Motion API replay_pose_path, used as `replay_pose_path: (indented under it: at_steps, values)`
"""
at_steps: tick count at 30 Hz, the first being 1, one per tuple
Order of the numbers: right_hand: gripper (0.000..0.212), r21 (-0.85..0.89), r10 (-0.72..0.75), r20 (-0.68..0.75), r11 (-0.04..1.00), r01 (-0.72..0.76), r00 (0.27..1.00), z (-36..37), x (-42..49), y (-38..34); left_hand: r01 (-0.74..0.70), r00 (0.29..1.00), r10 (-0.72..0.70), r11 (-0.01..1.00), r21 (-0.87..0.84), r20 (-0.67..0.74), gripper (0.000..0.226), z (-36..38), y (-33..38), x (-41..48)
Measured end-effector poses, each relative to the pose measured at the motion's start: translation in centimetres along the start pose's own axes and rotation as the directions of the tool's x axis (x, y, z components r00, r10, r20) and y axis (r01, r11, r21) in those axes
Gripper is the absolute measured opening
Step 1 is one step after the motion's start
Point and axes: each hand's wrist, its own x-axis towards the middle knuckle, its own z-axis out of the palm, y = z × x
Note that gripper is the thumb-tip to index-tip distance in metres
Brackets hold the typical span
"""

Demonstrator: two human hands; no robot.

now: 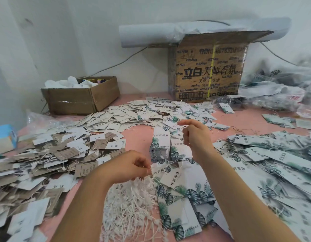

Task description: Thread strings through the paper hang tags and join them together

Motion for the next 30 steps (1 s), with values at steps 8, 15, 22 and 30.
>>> replay_pose_path:
  at_steps: [8, 15, 22, 30]
  values:
    - [0.050, -0.777, -0.031, 0.470, 0.460, 0.430, 0.882, 1.2, -0.5, 2.6, 0.068, 0.995, -0.073, 0.996, 0.065, 0.074, 0.043, -0.2, -0.2, -0.2]
    - [0.028, -0.778, -0.100, 0.502, 0.381, 0.499, 0.859, 1.1, -0.8, 1.8, 0.023, 0.999, -0.023, 1.000, -0.005, -0.036, 0.025, 0.2, -0.5, 0.2]
    - [0.016, -0.500, -0.582, 0.647, 0.161, 0.851, 0.491, 1.4, -2.1, 0.1, 0.017, 0.936, -0.182, 0.878, -0.479, -0.302, 0.054, 0.5, -0.1, 1.0]
    - [0.024, -0.422, -0.320, 0.800, 0.299, 0.856, 0.507, 2.1, -2.7, -0.1, -0.091, 0.867, -0.355, 0.576, -0.812, -0.349, 0.015, 0.2, -1.2, 1.8]
